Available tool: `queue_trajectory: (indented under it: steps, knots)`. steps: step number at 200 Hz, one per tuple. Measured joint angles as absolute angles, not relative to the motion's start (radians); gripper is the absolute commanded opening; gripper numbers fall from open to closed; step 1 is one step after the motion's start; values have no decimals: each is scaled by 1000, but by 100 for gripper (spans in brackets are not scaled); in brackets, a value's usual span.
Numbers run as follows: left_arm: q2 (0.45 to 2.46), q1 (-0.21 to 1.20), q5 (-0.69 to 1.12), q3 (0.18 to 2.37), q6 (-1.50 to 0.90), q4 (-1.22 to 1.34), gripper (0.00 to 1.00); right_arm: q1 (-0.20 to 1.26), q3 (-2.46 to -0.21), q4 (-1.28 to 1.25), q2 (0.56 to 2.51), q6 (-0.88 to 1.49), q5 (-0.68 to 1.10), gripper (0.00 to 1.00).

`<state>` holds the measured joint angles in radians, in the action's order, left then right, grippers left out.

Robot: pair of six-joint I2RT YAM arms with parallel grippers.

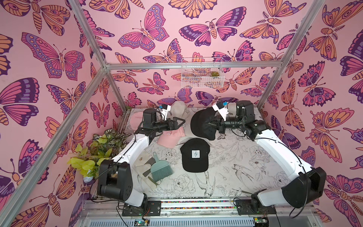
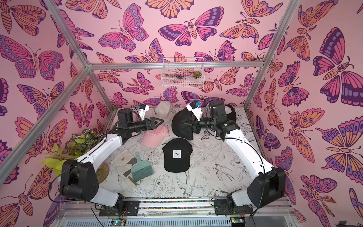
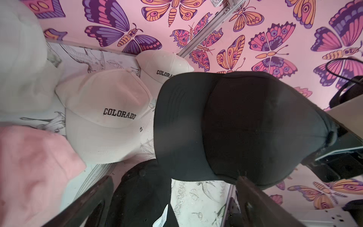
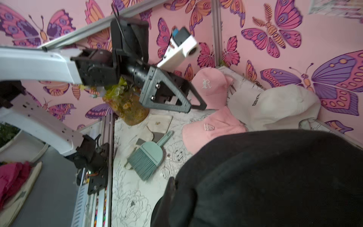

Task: Stack the baseball caps by color
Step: Place the baseball cap on the baseball cap.

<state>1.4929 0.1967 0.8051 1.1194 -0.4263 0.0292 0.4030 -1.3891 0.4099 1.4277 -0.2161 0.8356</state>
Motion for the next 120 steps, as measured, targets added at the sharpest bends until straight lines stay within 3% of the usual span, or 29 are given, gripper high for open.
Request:
queue_trajectory:
  steps: [50,120]
  knots:
    - [1366,197,824,1124,-191,-79,100,677,-1521,934,1414,-759,604,3]
    - [1271,224,1099,1199,109,-343,100,806,-1380,1062,1288,-930,315,3]
